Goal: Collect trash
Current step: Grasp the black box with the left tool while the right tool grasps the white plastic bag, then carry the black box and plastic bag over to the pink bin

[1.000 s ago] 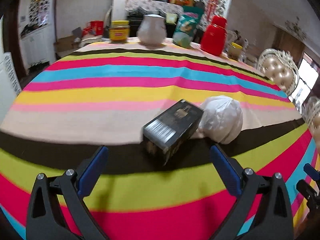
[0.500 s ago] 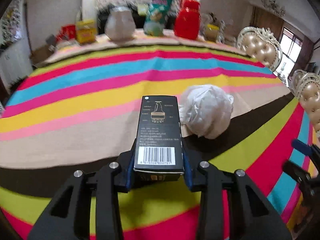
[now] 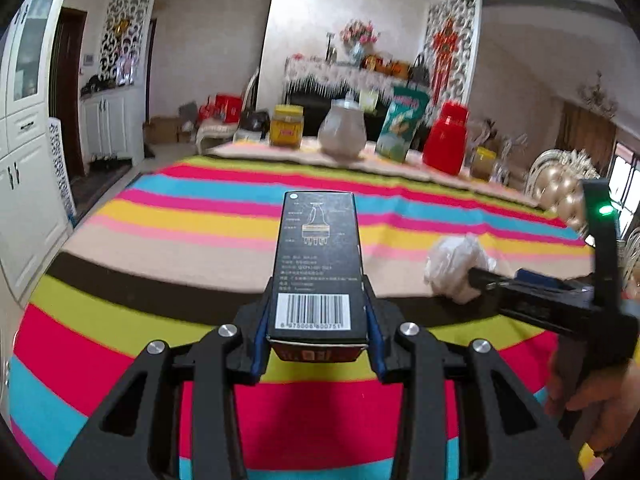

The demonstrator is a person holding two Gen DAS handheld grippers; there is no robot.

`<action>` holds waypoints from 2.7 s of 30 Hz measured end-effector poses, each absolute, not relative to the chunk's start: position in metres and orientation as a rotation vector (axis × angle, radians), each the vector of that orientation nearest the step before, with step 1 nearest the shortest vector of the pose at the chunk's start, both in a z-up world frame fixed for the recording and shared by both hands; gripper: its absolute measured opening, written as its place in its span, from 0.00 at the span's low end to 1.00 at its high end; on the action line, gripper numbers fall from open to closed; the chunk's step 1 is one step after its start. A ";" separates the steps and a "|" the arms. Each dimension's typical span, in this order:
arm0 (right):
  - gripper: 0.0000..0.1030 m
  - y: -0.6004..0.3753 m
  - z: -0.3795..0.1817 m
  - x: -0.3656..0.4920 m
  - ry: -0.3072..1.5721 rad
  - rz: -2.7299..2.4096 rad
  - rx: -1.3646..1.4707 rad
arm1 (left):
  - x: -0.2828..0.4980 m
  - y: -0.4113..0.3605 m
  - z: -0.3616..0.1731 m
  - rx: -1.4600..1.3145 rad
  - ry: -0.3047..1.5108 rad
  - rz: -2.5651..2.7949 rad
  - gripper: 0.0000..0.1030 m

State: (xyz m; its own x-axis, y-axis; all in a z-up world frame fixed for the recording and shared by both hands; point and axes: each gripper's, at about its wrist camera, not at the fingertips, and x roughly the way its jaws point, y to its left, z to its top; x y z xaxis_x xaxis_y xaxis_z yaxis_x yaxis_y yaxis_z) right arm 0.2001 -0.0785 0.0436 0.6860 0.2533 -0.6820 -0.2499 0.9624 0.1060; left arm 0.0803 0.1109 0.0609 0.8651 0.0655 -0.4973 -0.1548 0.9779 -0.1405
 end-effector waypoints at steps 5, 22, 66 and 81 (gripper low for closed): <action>0.82 -0.060 0.033 0.217 0.788 0.263 -0.026 | 0.084 0.123 0.059 -0.251 0.535 0.078 0.36; 0.39 -0.098 0.051 0.165 0.730 0.311 0.046 | 0.089 0.106 0.054 -0.194 0.573 0.029 0.36; 0.40 -0.368 0.078 -0.159 0.542 -0.002 0.031 | -0.085 -0.191 0.071 0.192 0.550 -0.712 0.37; 0.40 -0.426 0.077 -0.223 0.513 -0.099 0.116 | -0.097 -0.260 0.050 0.249 0.620 -0.788 0.37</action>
State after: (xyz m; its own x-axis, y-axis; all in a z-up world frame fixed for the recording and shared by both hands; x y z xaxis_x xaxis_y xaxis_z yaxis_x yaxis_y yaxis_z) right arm -0.2234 -0.4257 0.0765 0.8665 -0.0655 -0.4949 0.1237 0.9886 0.0857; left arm -0.0970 -0.2603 0.0496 0.5407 -0.5843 -0.6052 0.7254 0.6882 -0.0164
